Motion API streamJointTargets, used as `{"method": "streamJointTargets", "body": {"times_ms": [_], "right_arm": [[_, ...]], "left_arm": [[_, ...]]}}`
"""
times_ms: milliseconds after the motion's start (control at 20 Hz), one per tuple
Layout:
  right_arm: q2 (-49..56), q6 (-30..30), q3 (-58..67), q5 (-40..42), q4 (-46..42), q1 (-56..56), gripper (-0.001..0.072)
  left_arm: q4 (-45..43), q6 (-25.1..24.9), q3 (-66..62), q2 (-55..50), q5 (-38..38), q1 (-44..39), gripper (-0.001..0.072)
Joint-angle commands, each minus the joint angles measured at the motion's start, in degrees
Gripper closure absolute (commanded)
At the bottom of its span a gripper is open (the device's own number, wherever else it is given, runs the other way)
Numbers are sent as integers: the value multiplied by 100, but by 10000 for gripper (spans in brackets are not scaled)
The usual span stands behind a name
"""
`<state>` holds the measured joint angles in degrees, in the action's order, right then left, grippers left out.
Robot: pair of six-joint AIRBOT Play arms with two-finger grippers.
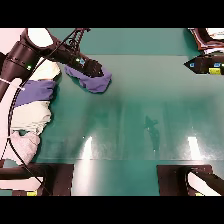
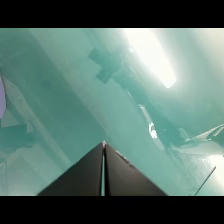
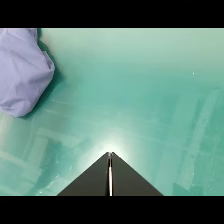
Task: Fold the shirts.
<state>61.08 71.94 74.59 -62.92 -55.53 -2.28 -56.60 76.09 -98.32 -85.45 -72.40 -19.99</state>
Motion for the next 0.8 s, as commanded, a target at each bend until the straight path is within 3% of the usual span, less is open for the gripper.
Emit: {"method": "streamJointTargets", "body": {"times_ms": [0, 750], "right_arm": [[-4, 0, 7, -2, 0, -2, 696], [-4, 0, 7, 74, 4, -4, 697]], "left_arm": [[0, -2, 0, 0, 0, -2, 682], [142, 20, 0, -2, 155, -2, 681]]}}
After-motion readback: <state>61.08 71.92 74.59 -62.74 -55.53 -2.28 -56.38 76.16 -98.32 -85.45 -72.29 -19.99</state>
